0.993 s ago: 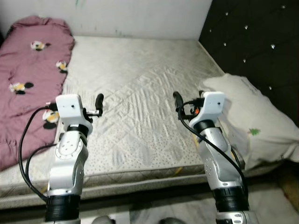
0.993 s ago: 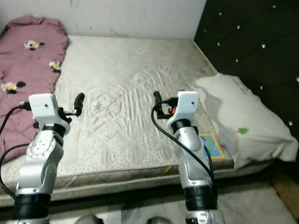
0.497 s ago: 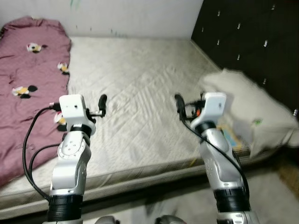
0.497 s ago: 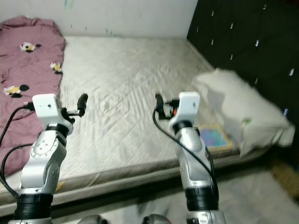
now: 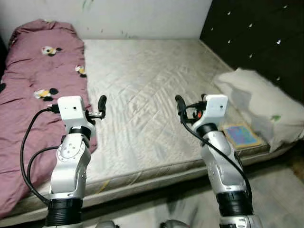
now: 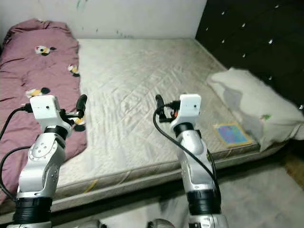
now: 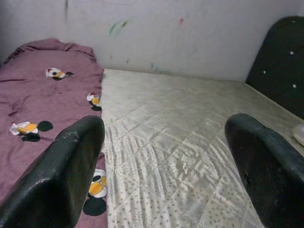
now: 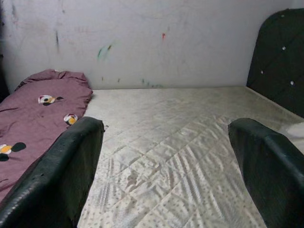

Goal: Clean up the room

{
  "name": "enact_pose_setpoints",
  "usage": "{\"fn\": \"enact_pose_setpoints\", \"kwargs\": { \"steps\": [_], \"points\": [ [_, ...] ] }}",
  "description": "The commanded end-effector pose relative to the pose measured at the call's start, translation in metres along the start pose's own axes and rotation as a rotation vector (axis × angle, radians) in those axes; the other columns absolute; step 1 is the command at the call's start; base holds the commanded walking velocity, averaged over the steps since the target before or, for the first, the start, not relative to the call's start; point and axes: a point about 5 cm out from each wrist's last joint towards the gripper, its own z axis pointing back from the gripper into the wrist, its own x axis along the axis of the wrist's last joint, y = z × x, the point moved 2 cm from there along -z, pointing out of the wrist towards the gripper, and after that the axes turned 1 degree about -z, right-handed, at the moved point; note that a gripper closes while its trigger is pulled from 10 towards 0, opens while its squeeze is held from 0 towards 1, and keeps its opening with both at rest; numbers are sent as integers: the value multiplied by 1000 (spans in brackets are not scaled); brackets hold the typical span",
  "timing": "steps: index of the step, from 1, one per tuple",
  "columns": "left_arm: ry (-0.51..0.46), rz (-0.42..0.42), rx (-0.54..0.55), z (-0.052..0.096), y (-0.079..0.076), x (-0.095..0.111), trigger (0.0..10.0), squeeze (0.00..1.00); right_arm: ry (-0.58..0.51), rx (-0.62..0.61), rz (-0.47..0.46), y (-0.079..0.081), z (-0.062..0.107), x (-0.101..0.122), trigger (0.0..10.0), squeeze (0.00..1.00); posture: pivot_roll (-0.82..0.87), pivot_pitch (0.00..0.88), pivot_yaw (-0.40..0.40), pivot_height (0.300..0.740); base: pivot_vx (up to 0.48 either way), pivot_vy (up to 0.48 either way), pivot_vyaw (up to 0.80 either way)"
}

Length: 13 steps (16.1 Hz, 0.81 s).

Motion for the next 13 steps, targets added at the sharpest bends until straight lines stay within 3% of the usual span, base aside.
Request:
{"fn": "enact_pose_setpoints", "kwargs": {
  "steps": [1, 3, 7, 13],
  "points": [
    [-3, -1, -31, -1, -11, 1, 10000, 0, 8, -20, 14, -10, 3, -1, 10000, 0, 3, 0, -85, 740, 0, 480, 0],
    [-4, -1, -29, -1, -11, 1, 10000, 0, -6, 1, 36, -8, 2, 1, 10000, 0, 3, 0, -85, 740, 0, 480, 0],
    [-5, -2, -28, -1, -11, 1, 10000, 0, -9, 3, 33, -7, 2, 2, 10000, 0, 4, 0, -86, 740, 0, 480, 703],
    [-11, -13, -24, -3, -10, 2, 10000, 0, -9, 15, 31, -5, 1, 1, 10000, 0, 6, 0, -86, 740, 0, 480, 72]
  ]
}}
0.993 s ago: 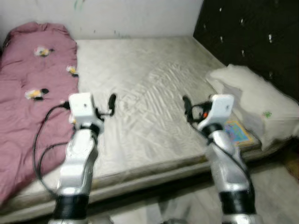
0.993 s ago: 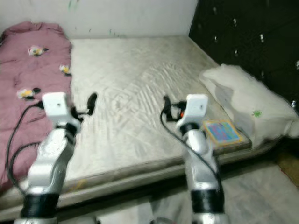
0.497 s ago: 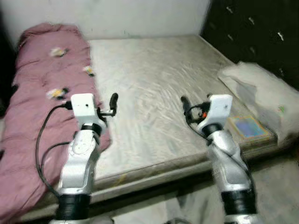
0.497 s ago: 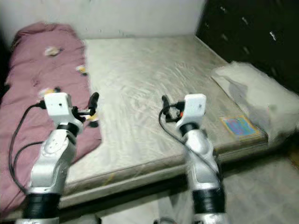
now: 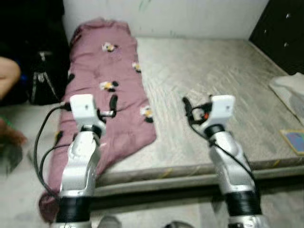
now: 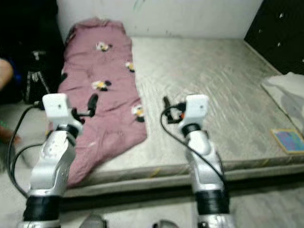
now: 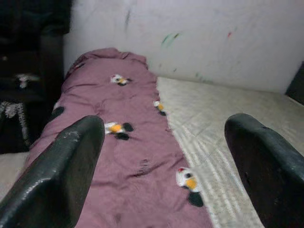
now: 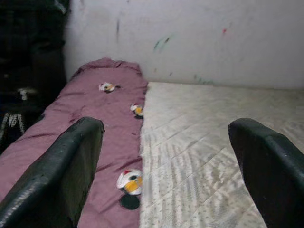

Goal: Clean up the room

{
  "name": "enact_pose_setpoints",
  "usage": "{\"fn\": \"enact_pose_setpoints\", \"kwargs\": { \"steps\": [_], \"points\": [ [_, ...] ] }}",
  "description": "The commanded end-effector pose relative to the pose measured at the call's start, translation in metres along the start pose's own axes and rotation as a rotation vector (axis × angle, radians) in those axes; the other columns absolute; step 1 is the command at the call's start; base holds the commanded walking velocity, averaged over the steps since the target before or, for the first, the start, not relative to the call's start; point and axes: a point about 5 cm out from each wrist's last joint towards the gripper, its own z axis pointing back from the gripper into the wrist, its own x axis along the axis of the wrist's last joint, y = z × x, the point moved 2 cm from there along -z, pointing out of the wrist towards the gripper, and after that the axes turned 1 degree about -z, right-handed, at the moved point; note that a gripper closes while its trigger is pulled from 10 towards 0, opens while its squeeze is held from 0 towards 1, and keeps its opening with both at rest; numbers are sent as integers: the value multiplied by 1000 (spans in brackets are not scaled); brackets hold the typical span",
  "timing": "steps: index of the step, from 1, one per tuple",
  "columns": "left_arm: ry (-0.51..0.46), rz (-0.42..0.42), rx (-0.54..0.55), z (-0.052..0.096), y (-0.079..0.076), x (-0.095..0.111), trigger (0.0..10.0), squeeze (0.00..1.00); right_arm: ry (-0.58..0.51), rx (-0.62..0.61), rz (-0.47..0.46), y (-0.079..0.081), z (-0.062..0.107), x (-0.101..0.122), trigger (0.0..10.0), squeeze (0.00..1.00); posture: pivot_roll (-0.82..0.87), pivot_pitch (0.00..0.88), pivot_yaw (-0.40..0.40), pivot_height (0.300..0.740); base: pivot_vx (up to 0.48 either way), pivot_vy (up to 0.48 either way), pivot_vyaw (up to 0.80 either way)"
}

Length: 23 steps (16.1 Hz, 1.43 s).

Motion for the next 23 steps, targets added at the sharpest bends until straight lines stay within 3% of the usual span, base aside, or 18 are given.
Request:
{"fn": "enact_pose_setpoints", "kwargs": {
  "steps": [1, 7, 15, 23],
  "points": [
    [-13, -19, 27, 0, 8, 2, 10000, 0, -40, 36, -8, 10, -4, 10, 10000, 0, 7, 0, -86, 740, 0, 480, 550],
    [-61, -54, 58, -3, 13, 13, 10000, 0, -42, 19, -8, 5, -8, 13, 10000, 0, 2, 0, -79, 740, 0, 160, 92],
    [-32, -20, -17, 17, 7, 5, 10000, 0, 4, 23, 3, 8, 12, 0, 10000, 0, -20, 36, -68, 740, 0, 0, 0],
    [7, -9, -51, 28, -1, 0, 10000, 0, 14, 6, 4, 7, 18, 0, 10000, 0, -19, 66, -69, 740, 255, 0, 0]
  ]
}}
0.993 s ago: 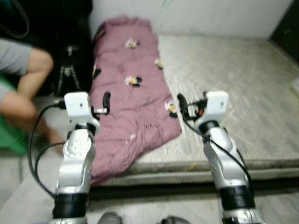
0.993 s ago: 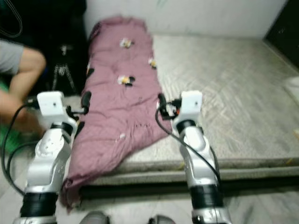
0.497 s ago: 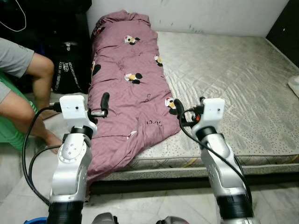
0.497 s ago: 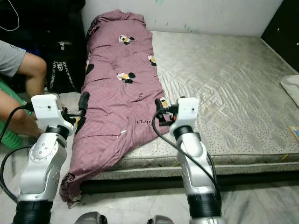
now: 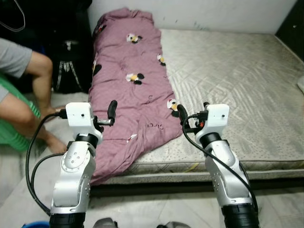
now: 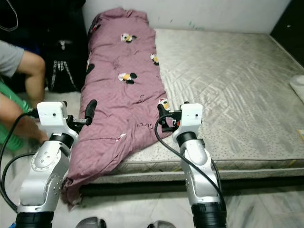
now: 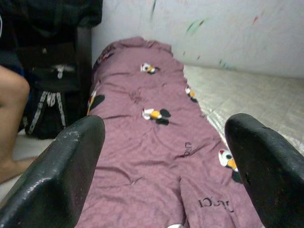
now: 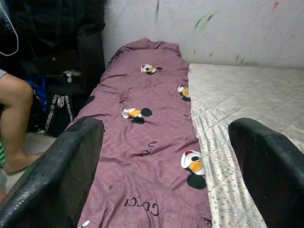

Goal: Clean up the room

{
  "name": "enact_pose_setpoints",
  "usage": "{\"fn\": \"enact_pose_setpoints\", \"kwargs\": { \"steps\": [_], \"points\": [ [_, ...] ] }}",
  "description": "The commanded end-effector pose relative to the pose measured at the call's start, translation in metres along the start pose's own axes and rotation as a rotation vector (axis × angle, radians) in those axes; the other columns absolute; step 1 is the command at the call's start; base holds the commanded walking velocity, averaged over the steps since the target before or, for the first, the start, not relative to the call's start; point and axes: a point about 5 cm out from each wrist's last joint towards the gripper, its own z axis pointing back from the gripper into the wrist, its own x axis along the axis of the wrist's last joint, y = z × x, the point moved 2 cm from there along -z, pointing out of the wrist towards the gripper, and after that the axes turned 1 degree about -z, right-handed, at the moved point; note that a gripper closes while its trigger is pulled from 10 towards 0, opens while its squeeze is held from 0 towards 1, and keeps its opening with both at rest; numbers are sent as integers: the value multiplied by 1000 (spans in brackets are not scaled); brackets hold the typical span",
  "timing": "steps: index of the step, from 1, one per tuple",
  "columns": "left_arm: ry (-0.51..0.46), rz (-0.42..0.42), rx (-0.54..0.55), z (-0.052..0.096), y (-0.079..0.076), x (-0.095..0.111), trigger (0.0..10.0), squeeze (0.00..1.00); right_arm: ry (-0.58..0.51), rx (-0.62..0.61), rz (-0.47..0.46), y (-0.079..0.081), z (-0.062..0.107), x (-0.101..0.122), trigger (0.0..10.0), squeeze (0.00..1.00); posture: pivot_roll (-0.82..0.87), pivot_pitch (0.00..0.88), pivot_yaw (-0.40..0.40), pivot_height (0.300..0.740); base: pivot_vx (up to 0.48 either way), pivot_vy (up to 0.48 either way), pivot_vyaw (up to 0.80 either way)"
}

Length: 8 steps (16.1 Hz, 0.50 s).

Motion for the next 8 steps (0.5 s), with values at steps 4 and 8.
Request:
{"fn": "enact_pose_setpoints", "kwargs": {
  "steps": [4, 8],
  "points": [
    [10, -2, -10, 1, 0, 1, 10000, 0, -10, -33, 15, -7, 2, 6, 10000, 0, -26, 69, -62, 740, 267, 0, 0],
    [13, -3, -20, 0, -2, 1, 10000, 0, -12, -54, 21, -11, 3, 6, 10000, 0, -26, 69, -62, 740, 273, 0, 0]
  ]
}}
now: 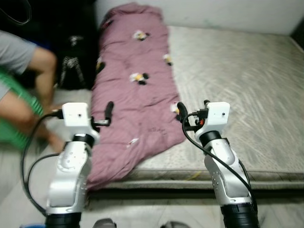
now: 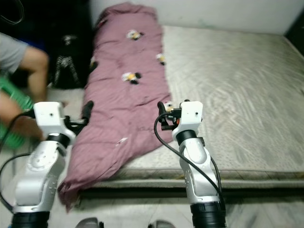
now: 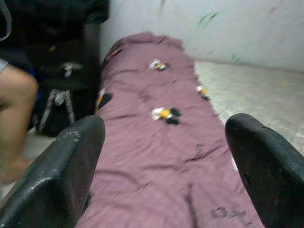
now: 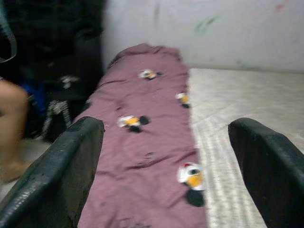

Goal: Clean up the room

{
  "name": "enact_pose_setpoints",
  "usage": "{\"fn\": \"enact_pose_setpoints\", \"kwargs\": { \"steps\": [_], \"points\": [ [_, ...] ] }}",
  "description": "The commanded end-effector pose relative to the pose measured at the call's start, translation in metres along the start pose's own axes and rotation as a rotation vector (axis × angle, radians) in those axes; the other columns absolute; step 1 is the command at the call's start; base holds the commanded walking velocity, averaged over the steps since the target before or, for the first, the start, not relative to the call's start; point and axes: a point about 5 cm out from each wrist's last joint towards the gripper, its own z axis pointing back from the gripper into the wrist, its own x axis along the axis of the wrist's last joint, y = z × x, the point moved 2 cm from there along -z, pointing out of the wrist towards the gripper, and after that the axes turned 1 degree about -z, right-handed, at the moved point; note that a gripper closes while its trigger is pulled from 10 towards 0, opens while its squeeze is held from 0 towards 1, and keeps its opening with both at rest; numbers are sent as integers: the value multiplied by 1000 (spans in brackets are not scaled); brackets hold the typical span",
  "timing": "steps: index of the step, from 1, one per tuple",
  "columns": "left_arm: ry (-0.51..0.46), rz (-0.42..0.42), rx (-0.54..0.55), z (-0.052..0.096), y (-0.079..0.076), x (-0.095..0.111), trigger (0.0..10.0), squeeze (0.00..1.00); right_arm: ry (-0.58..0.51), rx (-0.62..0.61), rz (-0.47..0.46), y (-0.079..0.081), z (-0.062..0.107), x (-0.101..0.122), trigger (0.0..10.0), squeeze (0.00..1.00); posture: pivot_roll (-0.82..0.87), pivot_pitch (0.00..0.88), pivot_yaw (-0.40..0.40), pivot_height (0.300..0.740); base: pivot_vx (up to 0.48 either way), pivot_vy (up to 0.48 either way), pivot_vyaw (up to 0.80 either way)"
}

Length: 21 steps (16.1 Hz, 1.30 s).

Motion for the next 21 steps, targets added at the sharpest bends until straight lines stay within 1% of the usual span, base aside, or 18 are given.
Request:
{"fn": "enact_pose_setpoints", "kwargs": {
  "steps": [1, 7, 9, 10, 12, 14, 15, 16, 17, 18, 20, 21],
  "points": [
    [-3, 7, -32, -1, -8, 2, 10000, 0, 7, -37, 16, -11, 2, 0, 10000, 0, -30, 81, -63, 740, 281, 0, 0],
    [5, 10, -32, -1, -9, 1, 10000, 0, 11, -54, 14, -14, 2, 1, 10000, 0, -31, 85, -62, 740, 268, 0, 0],
    [15, 20, -26, -1, -9, -1, 10000, 0, 16, -55, 10, -14, 3, 0, 10000, 0, -31, 85, -62, 740, 0, 0, 0],
    [15, 6, -26, 0, -10, -2, 10000, 0, 23, -56, -11, -14, 2, -2, 10000, 0, -31, 85, -62, 740, 0, 0, -800],
    [14, -31, -28, 2, -11, -4, 10000, 0, 15, -58, 5, -14, 2, 0, 10000, 0, -31, 80, -59, 740, 0, 0, -691],
    [56, -74, -4, 7, -8, -11, 10000, 0, 18, -56, 8, -13, 4, -1, 10000, 0, -31, 78, -56, 740, 0, 0, 0],
    [56, -79, -14, 8, -8, -13, 10000, 0, 21, -55, 7, -13, 5, -2, 10000, 0, -31, 78, -56, 740, 0, 0, 0],
    [56, -54, -46, 12, -9, -16, 10000, 0, 23, -53, 5, -12, 6, -2, 10000, 0, -31, 79, -53, 740, 0, 0, 0],
    [54, -61, -29, 14, -6, -17, 10000, 0, 24, -52, 4, -11, 7, -3, 10000, 0, -32, 81, -52, 740, 0, 0, 0],
    [71, -75, -6, 15, -4, -20, 10000, 0, 29, -54, 1, -11, 8, -4, 10000, 0, -32, 81, -52, 740, 0, 0, 0],
    [91, -66, -19, 14, -4, -22, 10000, 0, 42, -58, -8, -11, 9, -6, 10000, 0, -28, 84, -53, 740, 0, 0, 0],
    [102, -39, -19, 13, -5, -23, 10000, 0, 50, -61, -15, -11, 9, -8, 10000, 0, -28, 84, -53, 740, 0, 0, -463]
  ]
}}
